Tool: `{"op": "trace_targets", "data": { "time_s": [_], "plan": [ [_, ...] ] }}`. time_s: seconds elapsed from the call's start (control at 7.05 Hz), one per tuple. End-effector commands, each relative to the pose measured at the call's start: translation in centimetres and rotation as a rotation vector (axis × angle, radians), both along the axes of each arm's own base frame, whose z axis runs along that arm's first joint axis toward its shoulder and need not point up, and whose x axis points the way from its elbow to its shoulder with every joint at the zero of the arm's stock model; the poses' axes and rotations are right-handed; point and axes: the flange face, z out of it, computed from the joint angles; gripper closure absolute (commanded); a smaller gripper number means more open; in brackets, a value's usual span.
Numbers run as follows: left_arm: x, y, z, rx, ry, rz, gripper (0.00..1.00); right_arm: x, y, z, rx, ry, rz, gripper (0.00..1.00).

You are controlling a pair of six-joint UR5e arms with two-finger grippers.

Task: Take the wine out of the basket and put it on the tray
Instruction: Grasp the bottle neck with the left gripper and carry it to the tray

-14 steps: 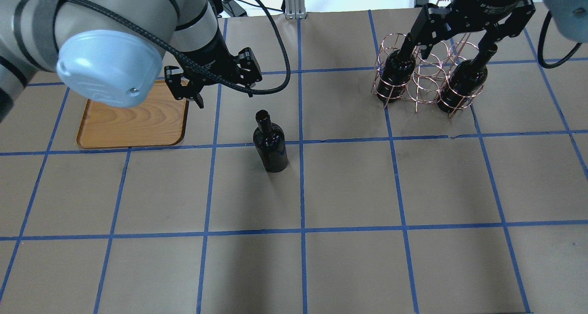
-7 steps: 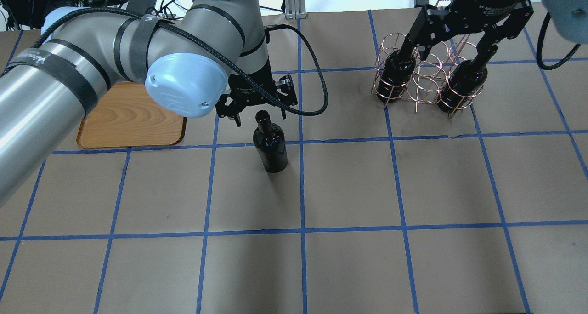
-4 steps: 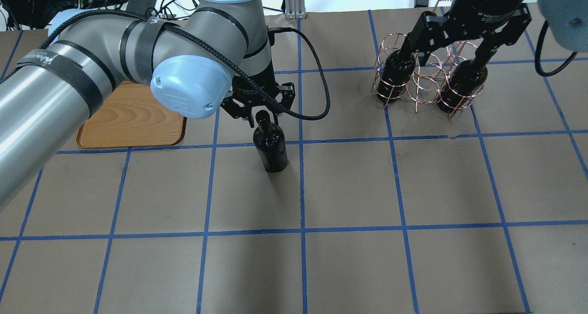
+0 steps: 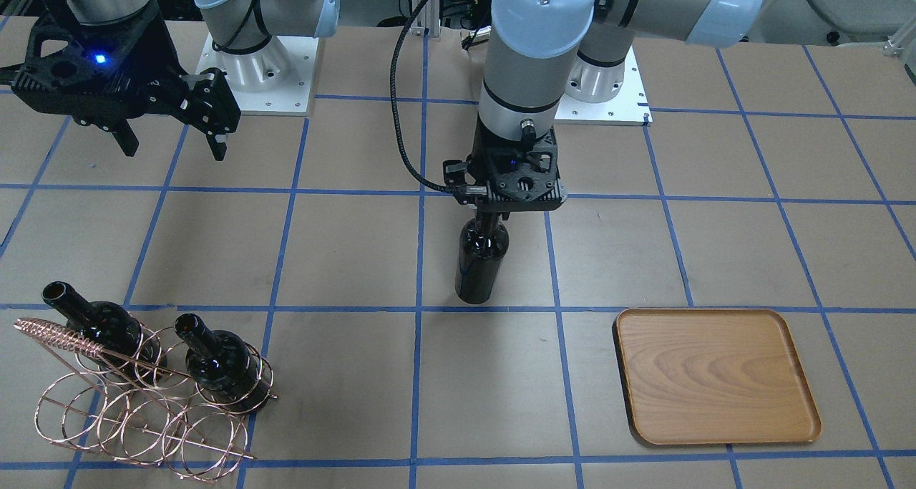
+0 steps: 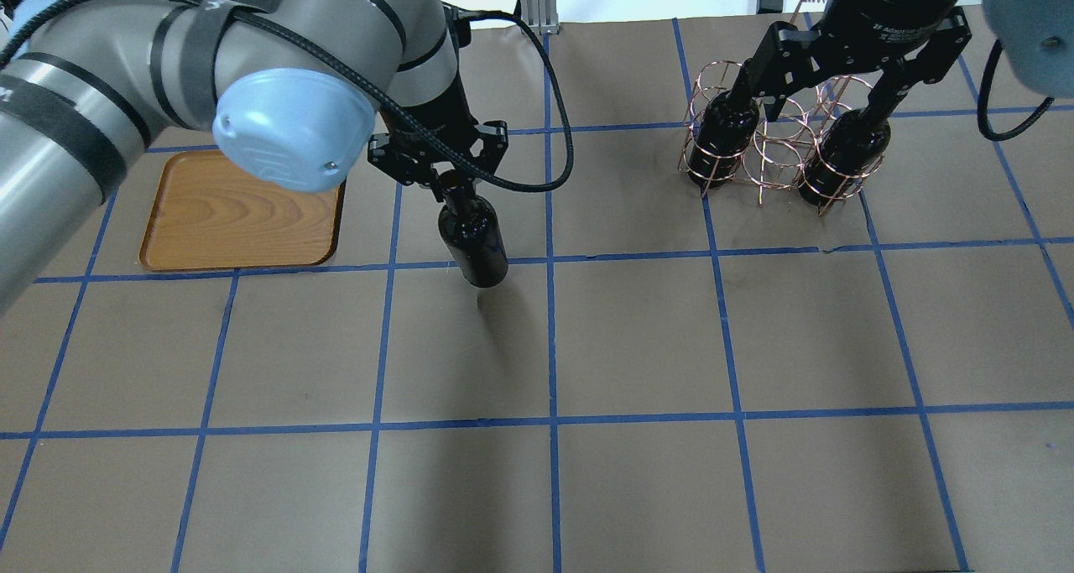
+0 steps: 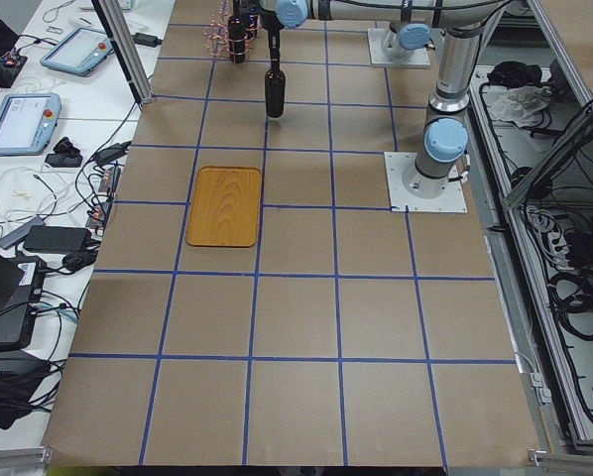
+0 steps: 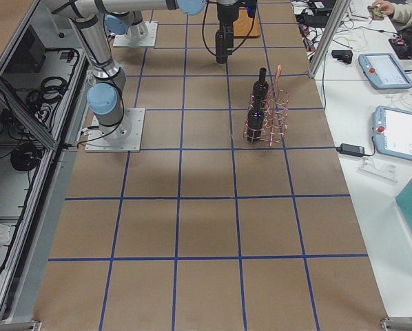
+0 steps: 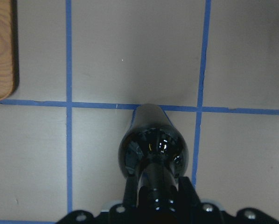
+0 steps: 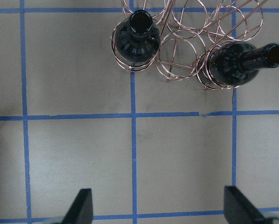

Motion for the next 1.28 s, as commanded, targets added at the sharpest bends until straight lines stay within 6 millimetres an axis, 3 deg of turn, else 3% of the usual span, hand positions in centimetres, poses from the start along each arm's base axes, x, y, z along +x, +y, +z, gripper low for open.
{"op": "trace_targets", "data": {
  "time_s": [0.0, 0.28, 0.57, 0.71, 1.13],
  "plan": [
    [9.6, -3.1, 4.4, -0.081, -0.034, -0.031, 0.99, 0.0, 0.0, 0.1, -0.005, -0.008, -0.015, 0.00],
    [22.0, -5.2, 5.9, -0.087, -0.065, -0.123, 0.99, 0.1, 0.0, 0.3, -0.010, -0.006, -0.003, 0.00],
    [32.9, -6.2, 2.8, -0.032, -0.066, -0.169, 1.00, 0.2, 0.0, 0.4, -0.009, -0.014, -0.005, 0.00],
    [36.1, -6.1, 1.8, -0.024, -0.031, -0.142, 1.00, 0.2, 0.0, 0.4, -0.009, -0.018, -0.008, 0.00],
    [36.7, -7.9, 1.2, -0.097, -0.040, -0.148, 1.00, 0.1, 0.1, 0.2, -0.005, -0.014, -0.010, 0.00]
  ]
}}
